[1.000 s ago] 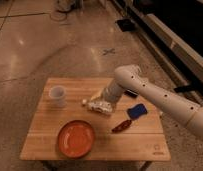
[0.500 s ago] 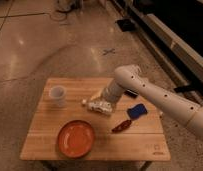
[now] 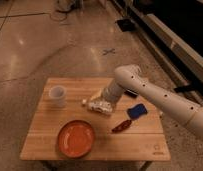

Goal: Place the ceramic cup in the ceramic bowl

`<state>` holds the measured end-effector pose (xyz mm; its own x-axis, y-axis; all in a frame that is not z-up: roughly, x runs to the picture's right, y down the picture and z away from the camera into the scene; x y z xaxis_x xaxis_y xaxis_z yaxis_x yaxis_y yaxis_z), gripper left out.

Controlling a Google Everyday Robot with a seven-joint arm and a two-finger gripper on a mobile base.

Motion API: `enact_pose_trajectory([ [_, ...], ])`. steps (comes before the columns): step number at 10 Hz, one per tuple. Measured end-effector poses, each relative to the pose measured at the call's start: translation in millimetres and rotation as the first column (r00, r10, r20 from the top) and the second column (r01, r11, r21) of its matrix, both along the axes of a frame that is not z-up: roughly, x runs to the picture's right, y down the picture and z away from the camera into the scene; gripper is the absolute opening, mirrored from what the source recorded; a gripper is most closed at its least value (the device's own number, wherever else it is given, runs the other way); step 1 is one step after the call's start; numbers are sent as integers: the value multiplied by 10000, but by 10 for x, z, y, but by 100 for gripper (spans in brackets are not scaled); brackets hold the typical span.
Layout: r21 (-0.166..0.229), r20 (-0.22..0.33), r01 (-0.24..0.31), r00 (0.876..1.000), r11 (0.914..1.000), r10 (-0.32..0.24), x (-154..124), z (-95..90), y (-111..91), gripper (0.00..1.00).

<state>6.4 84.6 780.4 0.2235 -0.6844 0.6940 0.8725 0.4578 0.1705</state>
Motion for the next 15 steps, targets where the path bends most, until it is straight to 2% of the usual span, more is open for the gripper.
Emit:
enact_pose_trajectory([
  [11,32,-37,83,10000,10000,-82,-3,27,-26,80],
  [13,308,-159,585,9982,9978,-581,-128,229,-211,80],
  [15,619,-387,1187,9924,9910,-1164,-316,496,-442,80],
])
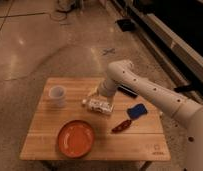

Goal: Place the ceramic cup in the ceramic bowl

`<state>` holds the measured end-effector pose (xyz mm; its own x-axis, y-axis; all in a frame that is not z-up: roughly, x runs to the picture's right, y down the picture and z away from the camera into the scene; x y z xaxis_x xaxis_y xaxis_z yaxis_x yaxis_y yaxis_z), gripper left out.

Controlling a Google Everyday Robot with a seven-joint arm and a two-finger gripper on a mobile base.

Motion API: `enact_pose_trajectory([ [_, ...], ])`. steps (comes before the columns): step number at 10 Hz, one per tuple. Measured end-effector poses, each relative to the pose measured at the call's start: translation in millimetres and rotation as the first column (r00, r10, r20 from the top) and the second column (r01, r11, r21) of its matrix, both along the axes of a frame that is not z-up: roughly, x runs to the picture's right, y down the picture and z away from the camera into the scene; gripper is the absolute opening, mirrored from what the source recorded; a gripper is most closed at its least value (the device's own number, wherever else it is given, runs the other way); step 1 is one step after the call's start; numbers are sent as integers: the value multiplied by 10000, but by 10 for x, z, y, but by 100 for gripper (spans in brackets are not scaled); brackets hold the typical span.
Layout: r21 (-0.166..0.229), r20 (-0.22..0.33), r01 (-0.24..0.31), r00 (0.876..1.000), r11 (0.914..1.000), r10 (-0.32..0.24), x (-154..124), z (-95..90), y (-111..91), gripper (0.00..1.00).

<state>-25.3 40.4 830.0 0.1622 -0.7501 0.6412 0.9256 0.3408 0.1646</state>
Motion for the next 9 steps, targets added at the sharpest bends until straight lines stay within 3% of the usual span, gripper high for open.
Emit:
enact_pose_trajectory([
  [4,575,-201,944,9954,9939,-934,-437,283,-391,80],
  [7,808,-58,1665,9860,9827,-1666,-801,291,-543,80],
  [9,797,96,2060,9782,9753,-2074,-998,266,-534,80],
])
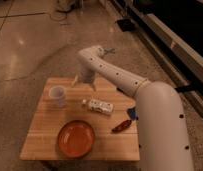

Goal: Place the ceramic cup in the ceramic bowl

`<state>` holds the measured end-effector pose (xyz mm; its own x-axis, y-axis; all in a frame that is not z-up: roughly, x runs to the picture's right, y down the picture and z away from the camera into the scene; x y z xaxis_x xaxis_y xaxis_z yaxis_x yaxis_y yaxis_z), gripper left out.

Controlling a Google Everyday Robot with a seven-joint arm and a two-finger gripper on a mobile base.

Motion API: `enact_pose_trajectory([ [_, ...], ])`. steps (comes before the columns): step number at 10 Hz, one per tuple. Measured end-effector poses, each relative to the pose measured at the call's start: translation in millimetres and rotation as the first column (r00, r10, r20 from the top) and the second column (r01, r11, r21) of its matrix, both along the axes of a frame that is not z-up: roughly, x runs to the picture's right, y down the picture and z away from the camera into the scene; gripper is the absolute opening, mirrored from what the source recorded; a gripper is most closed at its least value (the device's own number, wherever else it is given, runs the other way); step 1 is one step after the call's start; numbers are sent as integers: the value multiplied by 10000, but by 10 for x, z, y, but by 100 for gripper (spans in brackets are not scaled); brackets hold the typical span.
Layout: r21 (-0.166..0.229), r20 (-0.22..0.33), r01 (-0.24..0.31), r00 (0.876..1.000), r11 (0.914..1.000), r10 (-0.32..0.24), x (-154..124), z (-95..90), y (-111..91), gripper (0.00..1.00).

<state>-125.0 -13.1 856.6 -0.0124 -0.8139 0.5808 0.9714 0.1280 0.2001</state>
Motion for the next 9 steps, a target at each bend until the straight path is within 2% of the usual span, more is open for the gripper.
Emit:
enact_pose_trajectory([
  [5,-235,276,855,9960,9961,-848,-385,-13,100,80],
  [9,-293,242,1334,9909,9906,-1327,-543,96,218,80],
])
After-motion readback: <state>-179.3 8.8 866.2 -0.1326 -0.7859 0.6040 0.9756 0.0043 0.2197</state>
